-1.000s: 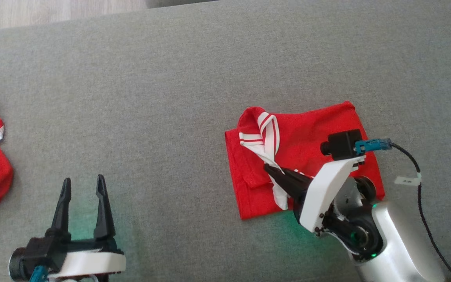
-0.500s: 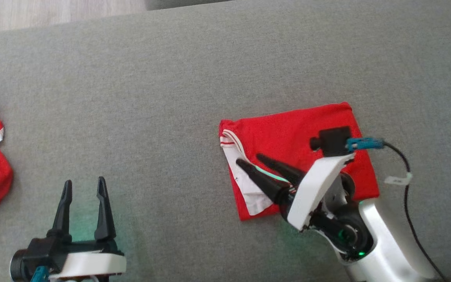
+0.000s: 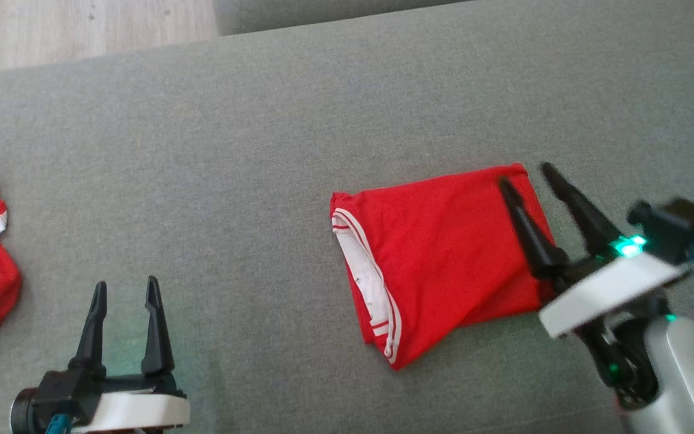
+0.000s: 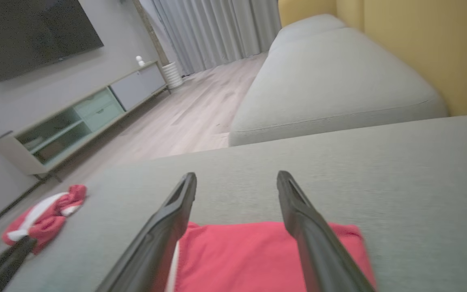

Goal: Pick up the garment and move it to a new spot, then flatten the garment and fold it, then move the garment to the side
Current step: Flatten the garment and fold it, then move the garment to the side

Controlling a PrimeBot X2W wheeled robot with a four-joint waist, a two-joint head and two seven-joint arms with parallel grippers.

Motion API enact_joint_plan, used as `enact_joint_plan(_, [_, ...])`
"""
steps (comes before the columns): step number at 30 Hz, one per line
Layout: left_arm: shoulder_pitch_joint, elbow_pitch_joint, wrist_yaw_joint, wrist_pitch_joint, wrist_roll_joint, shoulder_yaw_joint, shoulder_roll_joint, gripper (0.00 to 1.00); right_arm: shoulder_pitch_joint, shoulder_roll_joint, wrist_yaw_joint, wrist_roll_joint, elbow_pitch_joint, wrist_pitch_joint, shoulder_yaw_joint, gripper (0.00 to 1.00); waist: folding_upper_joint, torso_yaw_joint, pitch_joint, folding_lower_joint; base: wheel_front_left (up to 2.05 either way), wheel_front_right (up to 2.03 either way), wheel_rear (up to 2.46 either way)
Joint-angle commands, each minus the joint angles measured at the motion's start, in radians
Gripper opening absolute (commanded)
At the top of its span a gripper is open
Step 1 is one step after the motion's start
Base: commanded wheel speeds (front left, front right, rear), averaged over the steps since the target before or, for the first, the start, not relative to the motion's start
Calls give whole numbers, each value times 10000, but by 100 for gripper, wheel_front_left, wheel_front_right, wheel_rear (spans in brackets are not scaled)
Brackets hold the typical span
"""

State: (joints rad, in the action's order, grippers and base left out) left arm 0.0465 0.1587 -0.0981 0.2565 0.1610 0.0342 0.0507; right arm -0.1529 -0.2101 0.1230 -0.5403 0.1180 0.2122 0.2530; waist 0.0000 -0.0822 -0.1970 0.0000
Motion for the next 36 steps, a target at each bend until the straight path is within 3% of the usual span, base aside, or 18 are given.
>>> enact_joint_plan(1, [-93,-317,-36,53,-64,354,-4,100,125,-346,77,736,76,-857,-80,100,0,25,92,0,0,0,0])
enact_joint_plan(9, [34,-314,-20,53,17,117,-4,100,885,-627,77,2714,-2010,-4014,-1174,100,0,274,495,0,0,0,0])
enact_joint_plan(13, [133,-256,-41,53,23,59,-4,100,1044,-441,77,3106,-2790,-4565,-1565,100,0,403,680,0,0,0,0])
enact_joint_plan(17, [292,-77,-62,53,15,60,-4,100,1251,-76,77,3318,-3438,-4725,-1855,100,0,511,935,0,0,0,0])
enact_joint_plan(23, [431,76,-107,53,110,3,-5,100,1497,321,77,3591,-3433,-4736,-1965,100,0,583,1258,0,0,0,0])
enact_joint_plan(36, [469,506,-309,53,365,-456,29,100,1625,537,77,3652,-3478,-4738,-1974,100,0,444,1565,0,0,0,0])
